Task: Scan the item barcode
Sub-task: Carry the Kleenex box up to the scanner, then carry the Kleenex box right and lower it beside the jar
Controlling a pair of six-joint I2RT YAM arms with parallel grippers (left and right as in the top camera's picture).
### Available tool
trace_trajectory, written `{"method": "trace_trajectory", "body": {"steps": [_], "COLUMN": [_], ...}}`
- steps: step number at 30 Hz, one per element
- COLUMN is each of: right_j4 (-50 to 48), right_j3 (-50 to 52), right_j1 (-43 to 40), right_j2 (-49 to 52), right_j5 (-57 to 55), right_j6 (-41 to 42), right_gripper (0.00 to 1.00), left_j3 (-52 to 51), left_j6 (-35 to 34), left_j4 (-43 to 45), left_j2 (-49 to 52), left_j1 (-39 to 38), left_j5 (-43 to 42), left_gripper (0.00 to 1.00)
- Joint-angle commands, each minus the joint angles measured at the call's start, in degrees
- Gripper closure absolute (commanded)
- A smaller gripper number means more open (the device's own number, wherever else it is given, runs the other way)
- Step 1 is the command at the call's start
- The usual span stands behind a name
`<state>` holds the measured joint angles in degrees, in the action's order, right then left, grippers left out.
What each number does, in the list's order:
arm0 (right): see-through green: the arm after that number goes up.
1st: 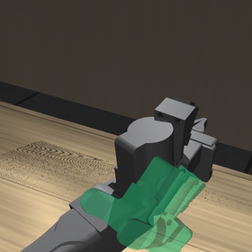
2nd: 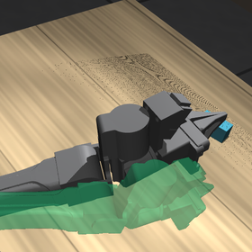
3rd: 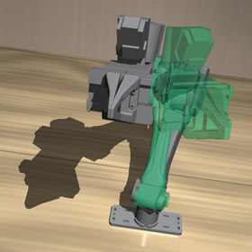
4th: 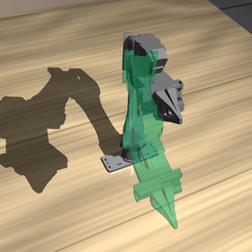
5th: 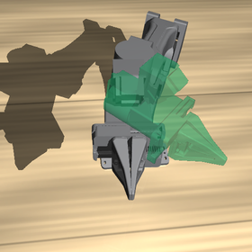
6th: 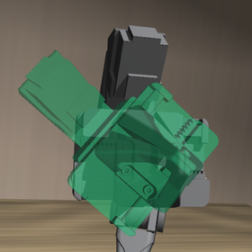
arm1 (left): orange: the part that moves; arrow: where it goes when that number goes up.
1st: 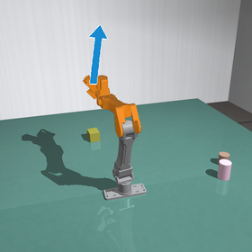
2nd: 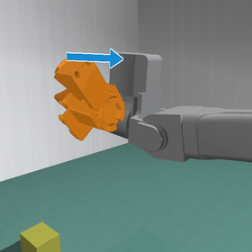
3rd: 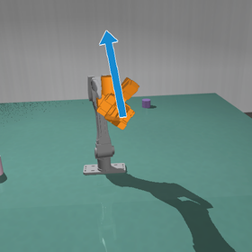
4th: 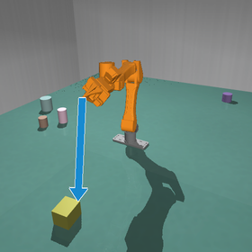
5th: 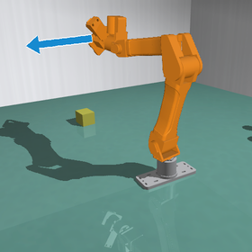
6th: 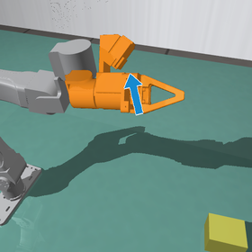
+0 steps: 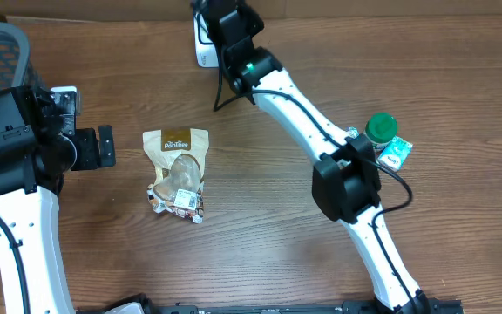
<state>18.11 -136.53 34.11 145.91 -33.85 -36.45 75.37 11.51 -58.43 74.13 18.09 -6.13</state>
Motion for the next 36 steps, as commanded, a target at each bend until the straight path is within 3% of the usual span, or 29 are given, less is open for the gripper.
{"method": "trace_trajectory", "body": {"steps": [1,4,15,32,36], "right_j4": [-1.4,-2.7,-5.7,-7.4,-7.6], "right_j3": [-0.7,-0.7,-0.6,-0.6,-0.6], "right_j1": [-0.3,-0.3,-0.3,-0.3,-0.3], "right_j2": [2.5,3.7,3.9,4.1,3.7], "right_j5": [2.2,4.5,12.8,13.0,13.0], "right_j6": [-20.0,-23.6,-23.4,-23.3,-18.9], "right_gripper": [0.96,0.96,0.96,0.96,0.96], "left_j3": [0.6,0.6,0.6,0.6,0.6], "left_j6": [-0.9,-0.9,-0.9,-0.9,-0.9], "left_j4": [0.2,0.2,0.2,0.2,0.2], "left_j2": [-0.2,-0.2,-0.2,-0.2,-0.2], "left_j1": [0.0,0.0,0.0,0.0,0.0], "left_j5": [0.2,0.2,0.2,0.2,0.2], "left_gripper": [0.0,0.0,0.0,0.0,0.0]}}
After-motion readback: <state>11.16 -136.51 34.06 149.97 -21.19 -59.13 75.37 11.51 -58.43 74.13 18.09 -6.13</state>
